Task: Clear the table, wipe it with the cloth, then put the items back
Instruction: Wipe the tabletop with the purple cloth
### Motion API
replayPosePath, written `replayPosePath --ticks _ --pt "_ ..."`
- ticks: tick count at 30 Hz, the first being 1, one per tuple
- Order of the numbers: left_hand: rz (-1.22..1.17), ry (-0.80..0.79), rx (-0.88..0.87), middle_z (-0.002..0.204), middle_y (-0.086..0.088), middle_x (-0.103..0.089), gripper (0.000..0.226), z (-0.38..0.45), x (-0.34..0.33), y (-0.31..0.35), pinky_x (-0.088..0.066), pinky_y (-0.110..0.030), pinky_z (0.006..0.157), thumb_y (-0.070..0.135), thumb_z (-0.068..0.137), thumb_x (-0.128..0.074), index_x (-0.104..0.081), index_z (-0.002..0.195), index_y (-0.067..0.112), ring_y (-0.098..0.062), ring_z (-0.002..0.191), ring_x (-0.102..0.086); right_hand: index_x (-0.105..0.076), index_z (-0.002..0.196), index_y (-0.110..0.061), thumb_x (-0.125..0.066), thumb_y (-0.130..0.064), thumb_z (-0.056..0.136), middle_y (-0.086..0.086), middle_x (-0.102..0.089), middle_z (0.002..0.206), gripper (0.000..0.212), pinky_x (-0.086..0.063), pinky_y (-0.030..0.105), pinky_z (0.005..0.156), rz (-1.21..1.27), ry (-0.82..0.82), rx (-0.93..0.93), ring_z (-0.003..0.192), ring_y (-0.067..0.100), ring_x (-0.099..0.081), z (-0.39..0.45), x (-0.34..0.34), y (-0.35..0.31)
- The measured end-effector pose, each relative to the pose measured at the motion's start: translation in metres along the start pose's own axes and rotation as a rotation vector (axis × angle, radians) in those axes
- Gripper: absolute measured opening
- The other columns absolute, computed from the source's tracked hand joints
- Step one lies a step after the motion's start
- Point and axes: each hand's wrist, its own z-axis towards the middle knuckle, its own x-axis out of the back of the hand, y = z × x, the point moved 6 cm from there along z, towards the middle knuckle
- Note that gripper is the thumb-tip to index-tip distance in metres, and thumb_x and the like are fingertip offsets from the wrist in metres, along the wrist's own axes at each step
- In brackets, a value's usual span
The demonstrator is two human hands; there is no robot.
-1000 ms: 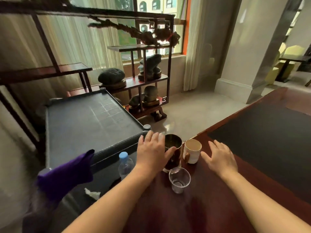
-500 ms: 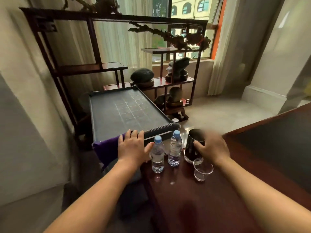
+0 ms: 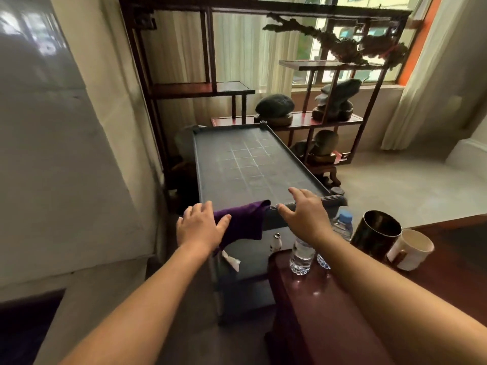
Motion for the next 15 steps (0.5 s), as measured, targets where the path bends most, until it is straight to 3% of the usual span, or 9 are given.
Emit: replayPosePath --ticks 4,8,12,15 --pt "0.011 -0.008 -0.018 0.141 -0.008 -0.048 0.067 0.011 -0.009 -0.014 -0.036 -0.043 0.106 0.063 0.09 -0.045 -0.041 0.138 0.017 -0.028 0.131 -0.041 -0.044 0.141 -0.012 -0.054 -0.045 0.091 0.012 -0.048 0.141 0.061 -0.038 0.038 0.101 0.129 -0.079 -0.099 0.126 0.027 -0.046 0.012 -0.034 -0.011" --pt "0.033 -0.085 -0.08 0.148 -0.005 -0.041 0.079 0.026 -0.03 -0.017 -0.03 -0.046 0.112 0.066 0.085 -0.053 -0.032 0.145 0.019 -0.026 0.138 -0.034 -0.058 0.12 -0.01 -0.058 -0.041 0.087 0.012 -0.064 0.117 0.045 -0.049 0.04 0.089 0.302 -0.112 -0.257 0.104 0.028 -0.06 0.021 -0.067 -0.008" --pt "0.059 -0.157 -0.193 0.157 -0.003 -0.029 0.088 0.037 -0.054 -0.013 -0.016 -0.048 0.118 0.061 0.083 -0.059 -0.021 0.152 0.022 -0.024 0.146 -0.02 -0.055 0.11 -0.008 -0.061 -0.042 0.08 0.009 -0.064 0.101 0.046 -0.046 0.034 0.073 0.47 -0.143 -0.526 0.089 0.025 -0.06 0.019 -0.099 0.01" --pt "0.055 -0.175 -0.268 0.158 -0.002 -0.028 0.083 0.043 -0.066 -0.009 -0.015 -0.048 0.119 0.057 0.085 -0.059 -0.021 0.152 0.024 -0.023 0.146 -0.021 -0.059 0.102 -0.006 -0.063 -0.04 0.073 0.007 -0.064 0.086 0.045 -0.041 0.03 0.06 0.603 -0.18 -0.647 0.074 0.021 -0.059 0.014 -0.123 0.019"
